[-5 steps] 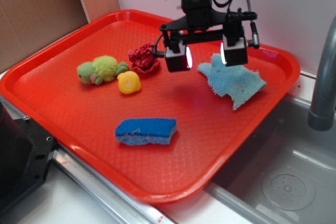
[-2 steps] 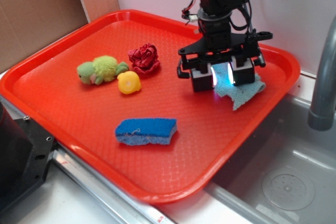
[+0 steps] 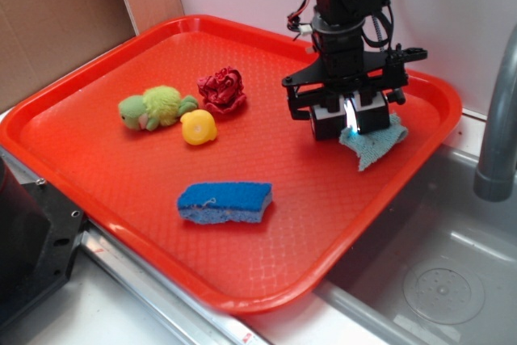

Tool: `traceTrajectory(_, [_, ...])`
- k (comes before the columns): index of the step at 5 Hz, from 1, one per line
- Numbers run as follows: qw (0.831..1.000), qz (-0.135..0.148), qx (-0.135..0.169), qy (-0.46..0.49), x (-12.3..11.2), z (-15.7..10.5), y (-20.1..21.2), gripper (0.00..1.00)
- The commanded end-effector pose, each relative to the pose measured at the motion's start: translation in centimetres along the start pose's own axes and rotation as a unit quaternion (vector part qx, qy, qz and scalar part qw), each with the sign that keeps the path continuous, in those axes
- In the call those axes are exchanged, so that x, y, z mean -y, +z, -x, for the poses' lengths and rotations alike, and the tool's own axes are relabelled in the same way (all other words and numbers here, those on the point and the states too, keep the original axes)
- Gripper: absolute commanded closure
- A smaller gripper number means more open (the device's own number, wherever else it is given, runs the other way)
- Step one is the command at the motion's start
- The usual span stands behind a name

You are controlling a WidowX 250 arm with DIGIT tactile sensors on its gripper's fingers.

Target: Grab the blue cloth.

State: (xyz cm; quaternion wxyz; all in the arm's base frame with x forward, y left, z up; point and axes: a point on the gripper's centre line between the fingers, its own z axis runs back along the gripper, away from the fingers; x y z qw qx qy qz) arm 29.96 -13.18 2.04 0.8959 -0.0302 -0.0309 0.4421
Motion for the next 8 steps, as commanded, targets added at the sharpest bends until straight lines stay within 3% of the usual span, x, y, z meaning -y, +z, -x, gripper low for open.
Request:
traceTrajectory(1, [0.987,-0.014,0.078,-0.142,-0.8,-3.6,3.4,1.00])
traceTrajectory(3, [0.960,0.030,0.038,-0.277,-4.9,-3.7,11.6,1.00])
traceTrajectory(4, [0.945,0.014,0.004,-0.328,-8.0,-4.0,15.3,1.00])
traceTrajectory(5, [0.930,0.011,0.012,-0.367,-10.8,-4.1,17.8,1.00])
traceTrajectory(7, [0.929,0.027,0.010,-0.369,-15.6,-4.3,20.0,1.00])
traceTrajectory(8, [0.928,0.021,0.005,-0.372,-15.7,-4.4,19.8,1.00])
